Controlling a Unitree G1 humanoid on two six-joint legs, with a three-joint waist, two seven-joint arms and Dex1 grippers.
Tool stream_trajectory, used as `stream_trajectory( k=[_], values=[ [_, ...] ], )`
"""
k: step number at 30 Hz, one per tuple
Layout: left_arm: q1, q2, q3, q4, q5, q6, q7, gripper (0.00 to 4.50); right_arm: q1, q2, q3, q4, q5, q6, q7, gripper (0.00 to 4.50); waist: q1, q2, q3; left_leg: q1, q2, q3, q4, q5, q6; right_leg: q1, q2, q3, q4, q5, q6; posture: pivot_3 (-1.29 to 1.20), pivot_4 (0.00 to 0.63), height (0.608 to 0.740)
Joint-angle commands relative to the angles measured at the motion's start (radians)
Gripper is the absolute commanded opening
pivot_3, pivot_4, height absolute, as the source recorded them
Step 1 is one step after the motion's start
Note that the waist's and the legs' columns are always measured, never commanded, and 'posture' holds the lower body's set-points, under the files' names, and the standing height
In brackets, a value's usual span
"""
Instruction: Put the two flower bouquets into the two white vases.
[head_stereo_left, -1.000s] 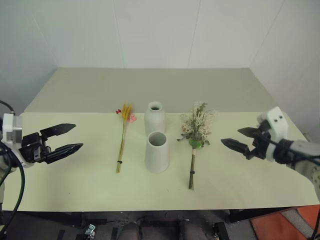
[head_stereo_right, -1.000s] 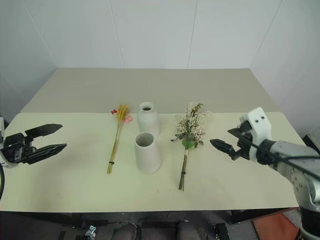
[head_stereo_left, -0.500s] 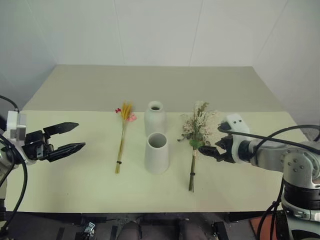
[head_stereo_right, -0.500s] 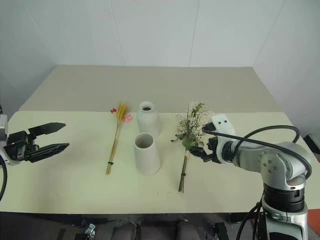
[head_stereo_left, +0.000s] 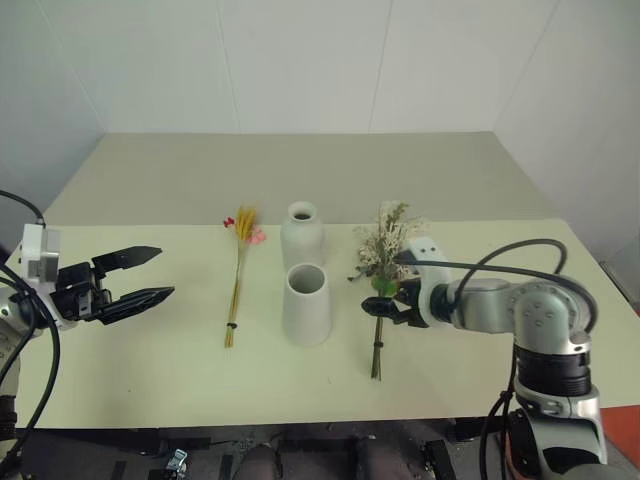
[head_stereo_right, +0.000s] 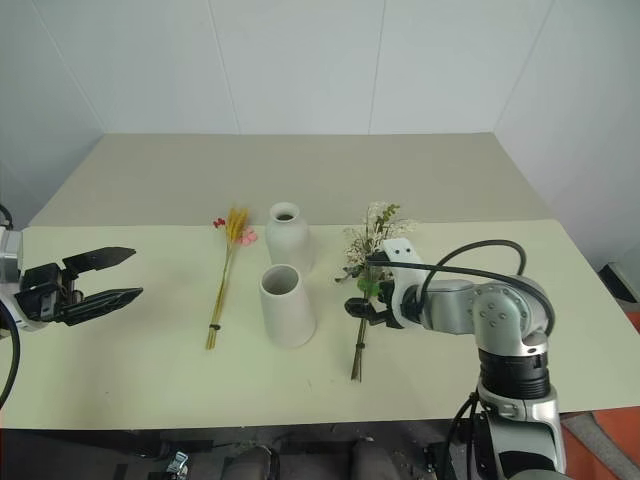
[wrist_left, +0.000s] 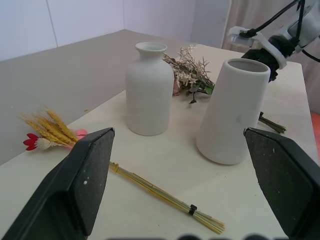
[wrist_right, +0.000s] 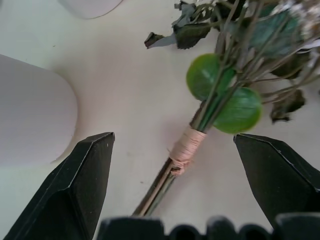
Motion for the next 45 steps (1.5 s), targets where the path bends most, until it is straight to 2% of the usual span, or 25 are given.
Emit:
stream_trajectory(
  k=[1,2,10,12,14,16,18,21,25,27,31,38,45],
  values=[
    [0.005,0.009,0.025,-0.010,-0.005,-0.019,-0.005,4.50,-0.041,0.013,-0.002,0.042,-0.035,0.008,0.007,3.83,-0.001,0.000,0.000,0.000,0.000,0.000,0.000,0.000,0.000,0.000,0.000,0.000,0.000,0.000,0.000,0.00,0.150,0.740],
    [0.008,0.010,0.028,-0.011,-0.005,-0.019,-0.004,4.50,-0.048,0.015,0.003,0.050,-0.048,0.008,0.009,3.60,-0.003,0.000,0.000,0.000,0.000,0.000,0.000,0.000,0.000,0.000,0.000,0.000,0.000,0.000,0.000,0.00,0.150,0.740],
    [0.032,0.012,0.045,-0.023,-0.011,-0.019,0.003,4.50,-0.080,0.063,-0.026,0.103,-0.170,0.008,0.013,0.80,-0.006,0.000,0.000,0.000,0.001,0.000,0.000,0.000,0.000,-0.002,0.001,0.001,0.001,0.000,0.000,0.00,0.150,0.740],
    [0.037,0.012,0.048,-0.024,-0.012,-0.020,0.004,4.50,-0.085,0.070,-0.035,0.106,-0.191,0.008,0.023,0.28,-0.006,0.000,0.000,0.000,0.000,0.000,0.000,0.000,0.000,-0.002,0.001,0.001,0.001,0.000,0.000,0.00,0.150,0.740],
    [0.040,0.014,0.051,-0.022,-0.013,-0.019,0.004,4.50,-0.094,0.064,-0.030,0.088,-0.228,-0.005,0.030,0.22,-0.006,0.000,0.000,0.000,0.000,0.000,0.000,0.000,0.000,-0.002,0.001,0.001,0.001,0.000,0.000,0.00,0.150,0.740],
    [0.041,0.018,0.056,-0.023,-0.014,-0.016,0.006,4.50,-0.103,0.020,0.031,0.028,-0.304,-0.110,0.031,0.22,-0.006,0.000,0.000,0.000,0.001,0.000,0.000,0.000,0.000,-0.002,0.001,0.001,0.002,0.000,0.000,0.00,0.150,0.740],
    [0.041,0.023,0.064,-0.024,-0.018,-0.011,0.010,4.50,-0.128,-0.049,0.118,-0.033,-0.418,-0.324,0.075,0.22,-0.006,0.001,0.001,-0.001,0.000,0.000,0.000,0.000,0.000,-0.002,0.001,0.001,0.002,0.000,0.000,0.00,0.150,0.740],
    [0.046,0.026,0.078,-0.025,-0.022,-0.001,0.017,4.50,-0.171,-0.067,0.156,-0.038,-0.583,-0.645,0.090,0.22,-0.007,0.001,0.001,-0.002,0.000,0.001,0.000,0.000,0.000,-0.004,0.001,0.001,0.001,0.000,0.000,0.00,0.150,0.740],
    [0.063,0.022,0.094,-0.034,-0.029,0.014,0.031,4.50,-0.241,0.000,0.086,0.030,-0.646,-0.997,0.148,0.22,-0.019,0.001,0.001,-0.001,0.001,0.000,-0.001,0.000,0.000,-0.004,0.002,0.001,0.002,0.000,0.000,0.00,0.150,0.740],
    [0.073,0.019,0.100,-0.039,-0.032,0.016,0.039,4.50,-0.269,0.083,-0.015,0.072,-0.513,-1.108,0.261,0.22,-0.020,0.001,0.001,-0.001,0.002,0.000,-0.001,0.000,0.000,-0.004,0.002,0.001,0.003,0.000,-0.001,0.00,0.150,0.740],
    [0.086,0.012,0.113,-0.056,-0.039,0.023,0.058,4.50,-0.319,0.223,-0.102,0.176,-0.386,-1.258,0.391,0.22,-0.022,0.001,0.001,-0.001,0.001,0.000,-0.001,0.000,0.000,-0.004,0.001,0.001,0.003,0.000,-0.001,0.00,0.150,0.740],
    [0.140,0.025,0.152,-0.106,-0.059,0.051,0.067,4.50,-0.385,0.345,-0.040,0.381,-0.421,-1.387,0.521,0.22,-0.027,0.002,0.001,0.001,0.002,0.000,-0.001,0.000,0.000,-0.004,0.001,0.001,0.006,-0.001,-0.003,0.00,0.150,0.740],
    [0.158,0.015,0.155,-0.168,-0.068,0.075,0.092,4.50,-0.400,0.429,0.012,0.518,-0.476,-1.479,0.591,0.22,-0.030,0.002,0.001,0.001,0.002,0.000,-0.001,0.000,0.000,-0.004,0.002,0.001,0.007,0.000,-0.004,0.00,0.150,0.740]
  ],
)
